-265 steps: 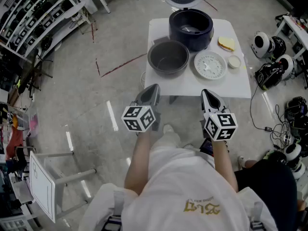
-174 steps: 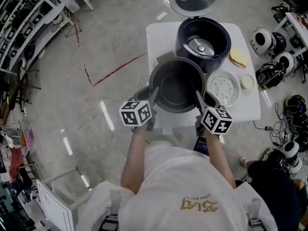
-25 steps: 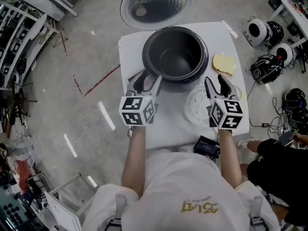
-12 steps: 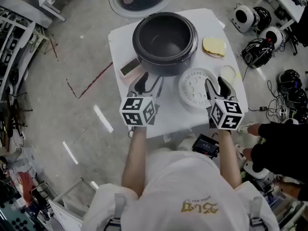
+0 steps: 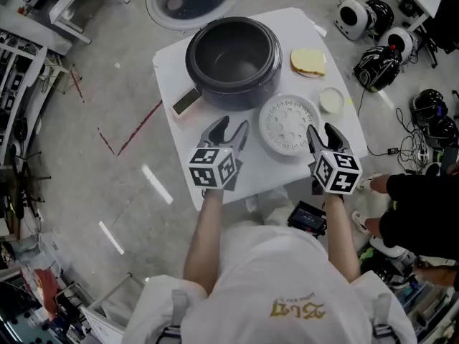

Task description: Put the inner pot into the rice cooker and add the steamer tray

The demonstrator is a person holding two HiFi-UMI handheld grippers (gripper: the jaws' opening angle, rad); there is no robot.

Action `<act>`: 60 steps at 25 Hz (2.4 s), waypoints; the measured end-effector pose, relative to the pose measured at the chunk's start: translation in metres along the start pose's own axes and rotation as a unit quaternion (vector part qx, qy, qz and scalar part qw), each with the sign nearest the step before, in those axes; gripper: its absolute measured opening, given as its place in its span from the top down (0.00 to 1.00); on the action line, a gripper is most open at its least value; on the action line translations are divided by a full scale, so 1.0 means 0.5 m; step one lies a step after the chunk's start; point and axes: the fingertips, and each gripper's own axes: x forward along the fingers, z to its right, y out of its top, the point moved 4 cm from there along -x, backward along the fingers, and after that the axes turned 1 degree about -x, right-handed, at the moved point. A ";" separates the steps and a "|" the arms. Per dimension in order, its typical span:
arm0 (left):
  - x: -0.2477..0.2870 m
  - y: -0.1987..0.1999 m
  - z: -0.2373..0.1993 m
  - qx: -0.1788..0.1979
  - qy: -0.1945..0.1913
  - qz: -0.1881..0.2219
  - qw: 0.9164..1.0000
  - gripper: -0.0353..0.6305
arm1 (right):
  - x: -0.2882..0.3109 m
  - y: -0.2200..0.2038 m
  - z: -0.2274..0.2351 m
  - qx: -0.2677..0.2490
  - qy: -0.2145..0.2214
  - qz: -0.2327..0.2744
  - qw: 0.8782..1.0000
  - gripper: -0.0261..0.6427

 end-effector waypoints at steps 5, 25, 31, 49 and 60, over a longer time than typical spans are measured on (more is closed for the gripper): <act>0.049 -0.039 0.015 -0.008 -0.019 -0.033 0.999 0.59 | 0.009 -0.037 0.039 0.012 -0.013 -0.021 1.000 0.64; 0.230 -0.183 -0.002 -0.037 -0.028 -0.153 0.987 0.60 | 0.133 -0.178 0.153 0.072 -0.027 -0.121 0.990 0.65; 0.254 -0.202 -0.013 -0.042 -0.029 -0.161 0.986 0.68 | 0.169 -0.196 0.149 0.078 -0.017 -0.137 0.987 0.66; 0.243 -0.209 0.001 -0.054 -0.037 -0.165 0.984 0.81 | 0.153 -0.206 0.155 0.090 -0.016 -0.144 0.985 0.82; 0.196 -0.194 0.034 -0.059 -0.047 -0.143 0.987 0.83 | 0.094 -0.193 0.147 0.100 -0.012 -0.118 0.988 0.83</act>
